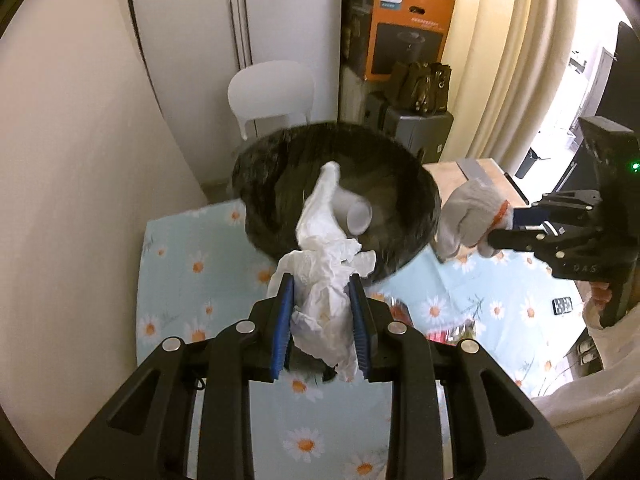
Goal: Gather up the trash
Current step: 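Carry the tissue and glove over the black bin with both tools, then open both tools to drop the tissue and glove into the bin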
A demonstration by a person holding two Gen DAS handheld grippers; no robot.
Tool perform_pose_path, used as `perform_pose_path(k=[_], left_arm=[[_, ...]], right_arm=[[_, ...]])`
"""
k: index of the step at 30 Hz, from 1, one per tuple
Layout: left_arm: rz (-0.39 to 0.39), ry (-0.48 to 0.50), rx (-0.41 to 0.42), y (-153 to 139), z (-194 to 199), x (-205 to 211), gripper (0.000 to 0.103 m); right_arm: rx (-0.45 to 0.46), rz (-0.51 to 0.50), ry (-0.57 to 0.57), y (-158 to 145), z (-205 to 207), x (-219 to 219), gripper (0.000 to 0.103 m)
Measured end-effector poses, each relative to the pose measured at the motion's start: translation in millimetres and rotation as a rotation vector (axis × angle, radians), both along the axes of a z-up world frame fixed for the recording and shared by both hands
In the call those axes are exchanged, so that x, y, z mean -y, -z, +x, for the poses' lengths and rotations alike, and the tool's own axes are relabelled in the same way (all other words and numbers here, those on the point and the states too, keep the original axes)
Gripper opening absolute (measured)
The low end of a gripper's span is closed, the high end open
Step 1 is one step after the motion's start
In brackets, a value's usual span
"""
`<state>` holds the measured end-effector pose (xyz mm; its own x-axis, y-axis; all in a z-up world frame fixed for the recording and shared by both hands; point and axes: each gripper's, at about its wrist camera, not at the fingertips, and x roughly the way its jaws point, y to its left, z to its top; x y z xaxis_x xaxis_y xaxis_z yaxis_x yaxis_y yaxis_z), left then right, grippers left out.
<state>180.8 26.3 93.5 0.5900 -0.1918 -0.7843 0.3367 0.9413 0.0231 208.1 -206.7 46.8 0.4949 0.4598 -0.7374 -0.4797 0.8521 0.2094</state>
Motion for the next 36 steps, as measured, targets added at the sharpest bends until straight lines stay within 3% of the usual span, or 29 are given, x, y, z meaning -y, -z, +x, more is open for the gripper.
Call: perform_pose_path(k=[13,27,28,29,30,31,32,34,36], left_arm=[[0.011,0.090,0.017,-1,68,21,0.028],[-0.003,0.166,0.020,19,147,37,0.031],[-0.006,0.166,0.020,22,150,37,0.037],[-0.012,0.162,0.020,26,154,35,0.042],[-0.019,0.157,0.022,27,155,35,0.055],[-0.029,0.151,0.022,28,155,33,0.067],[-0.040,0.144,0.023,30,155,30,0.072],[-0.057,0.113,0.037,30,153,22,0.088],[-0.048,0.059,0.083,28,148,14,0.097]], right_arm=[[0.010,0.010,-0.035,-5,56,-15,0.032],[-0.038,-0.027,-0.023,23,123,-29,0.035],[-0.036,-0.028,-0.022,23,126,-28,0.036],[-0.027,-0.035,-0.018,25,128,-29,0.046],[-0.012,-0.042,-0.009,24,128,-28,0.061],[0.000,-0.044,-0.002,23,129,-28,0.067],[0.014,-0.042,0.003,22,128,-27,0.075],[0.037,-0.041,0.007,18,125,-24,0.080],[0.063,-0.051,0.017,14,120,-20,0.086]])
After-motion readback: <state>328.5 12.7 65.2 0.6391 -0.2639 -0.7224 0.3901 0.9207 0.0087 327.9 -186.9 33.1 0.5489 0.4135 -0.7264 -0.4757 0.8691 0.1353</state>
